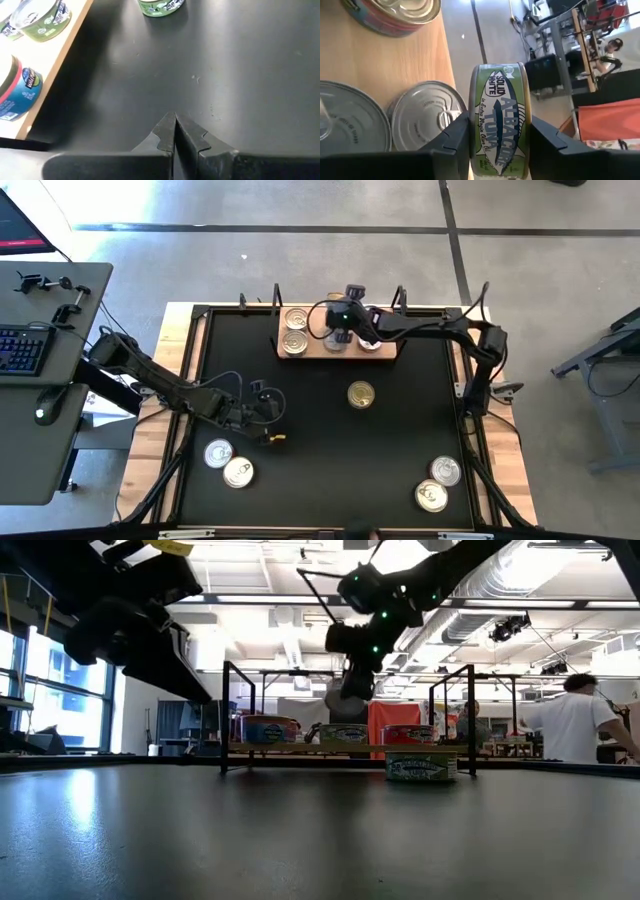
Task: Stack canned seafood by type on shelf
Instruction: Stack the left green canned tuna on the upper center canned tuna, then stack the right blue canned tuna on the upper left canned tuna
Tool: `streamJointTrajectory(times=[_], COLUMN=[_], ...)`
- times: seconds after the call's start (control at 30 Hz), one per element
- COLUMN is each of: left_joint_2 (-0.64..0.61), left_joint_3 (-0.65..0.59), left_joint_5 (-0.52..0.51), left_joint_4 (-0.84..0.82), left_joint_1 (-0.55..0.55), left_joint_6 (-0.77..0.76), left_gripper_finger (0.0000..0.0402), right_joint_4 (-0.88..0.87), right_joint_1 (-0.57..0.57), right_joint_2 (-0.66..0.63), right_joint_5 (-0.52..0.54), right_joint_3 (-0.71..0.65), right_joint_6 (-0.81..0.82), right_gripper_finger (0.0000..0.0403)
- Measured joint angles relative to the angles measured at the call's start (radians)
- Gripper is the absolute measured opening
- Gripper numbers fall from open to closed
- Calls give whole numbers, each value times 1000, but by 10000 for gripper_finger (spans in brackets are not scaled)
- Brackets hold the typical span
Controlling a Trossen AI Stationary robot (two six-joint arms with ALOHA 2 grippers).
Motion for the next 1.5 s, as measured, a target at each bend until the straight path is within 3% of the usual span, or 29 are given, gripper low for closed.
streamJointTrajectory(times=[0.47, 0.73, 1.13, 1.3, 1.4, 1.5], left_joint_2=[0, 0, 0, 0, 0, -3], left_joint_3=[0, 0, 0, 0, 0, 0], left_joint_5=[0, 1, 5, 5, 4, 5], left_joint_4=[35, 52, 51, 51, 35, -6], left_joint_1=[-23, -23, -24, -24, -35, -70], left_joint_6=[3, 27, 27, 26, 13, 5], left_gripper_finger=[0, 0, 0, 0, 0, 0], right_joint_4=[-58, -92, -135, -135, -135, -115], right_joint_1=[0, 20, 43, 85, 129, 192], right_joint_2=[31, 31, 26, -33, -77, -100], right_joint_5=[-43, -61, -67, -66, -154, -316], right_joint_3=[0, 0, 0, -1, -1, -17], right_joint_6=[47, 91, 81, 134, 261, 360], right_gripper_finger=[123, 216, 225, 226, 226, 224])
